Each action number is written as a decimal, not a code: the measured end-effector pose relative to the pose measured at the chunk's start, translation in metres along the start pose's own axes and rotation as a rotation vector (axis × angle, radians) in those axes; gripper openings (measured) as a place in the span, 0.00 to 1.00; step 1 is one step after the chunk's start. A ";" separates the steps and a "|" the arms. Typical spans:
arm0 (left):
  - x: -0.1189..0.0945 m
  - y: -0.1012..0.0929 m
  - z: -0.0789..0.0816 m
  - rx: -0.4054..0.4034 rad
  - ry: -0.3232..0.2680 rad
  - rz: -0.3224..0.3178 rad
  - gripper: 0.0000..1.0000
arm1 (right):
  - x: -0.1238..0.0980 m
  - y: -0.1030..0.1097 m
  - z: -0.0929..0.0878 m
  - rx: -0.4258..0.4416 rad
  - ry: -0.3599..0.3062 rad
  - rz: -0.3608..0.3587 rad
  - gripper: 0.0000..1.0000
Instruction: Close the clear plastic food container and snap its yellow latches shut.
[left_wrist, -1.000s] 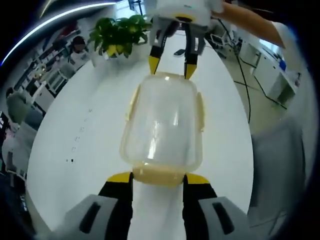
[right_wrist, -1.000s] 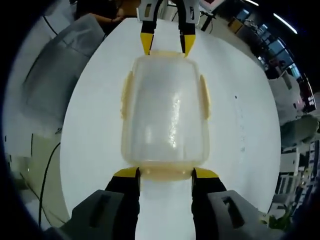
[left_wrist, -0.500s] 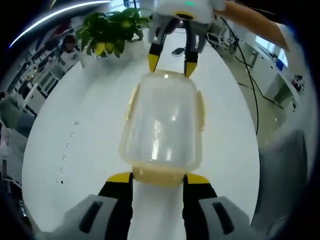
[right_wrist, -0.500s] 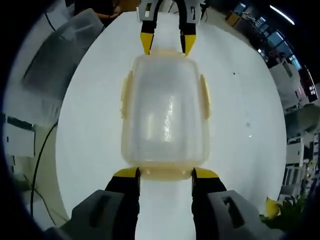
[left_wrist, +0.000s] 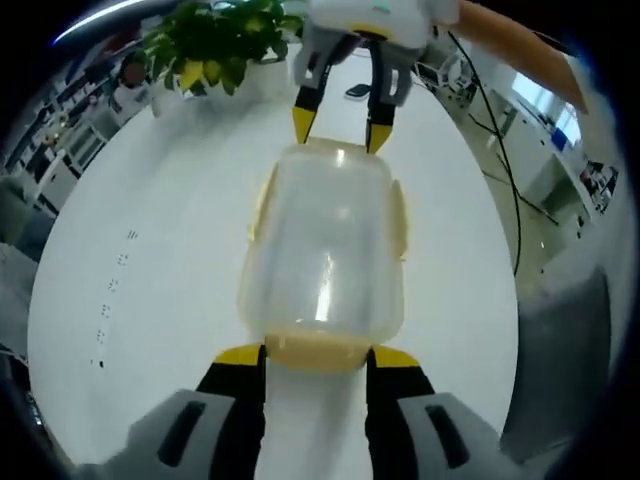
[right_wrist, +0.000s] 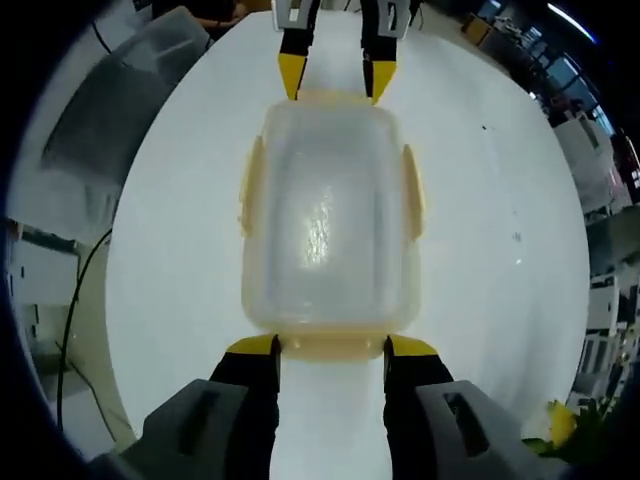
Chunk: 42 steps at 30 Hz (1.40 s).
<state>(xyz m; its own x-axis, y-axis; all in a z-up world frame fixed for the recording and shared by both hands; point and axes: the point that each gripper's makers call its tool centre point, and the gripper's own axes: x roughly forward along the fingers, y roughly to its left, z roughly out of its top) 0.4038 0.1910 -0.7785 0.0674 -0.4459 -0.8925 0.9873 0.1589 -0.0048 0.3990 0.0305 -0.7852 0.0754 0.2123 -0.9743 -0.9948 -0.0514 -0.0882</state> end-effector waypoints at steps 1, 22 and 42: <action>0.001 0.000 0.000 0.001 0.002 -0.002 0.33 | 0.001 0.001 0.000 0.001 0.001 0.005 0.37; 0.008 -0.001 -0.004 0.009 0.021 -0.021 0.34 | 0.006 0.001 -0.004 0.023 0.006 0.003 0.38; 0.006 -0.006 -0.041 -0.221 0.031 -0.053 0.30 | 0.027 0.038 -0.048 0.294 0.060 0.048 0.34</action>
<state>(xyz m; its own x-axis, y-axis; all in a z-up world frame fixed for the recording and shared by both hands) 0.3921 0.2232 -0.8021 0.0085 -0.4316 -0.9020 0.9336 0.3267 -0.1475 0.3665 -0.0124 -0.8244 0.0233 0.1582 -0.9871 -0.9738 0.2268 0.0133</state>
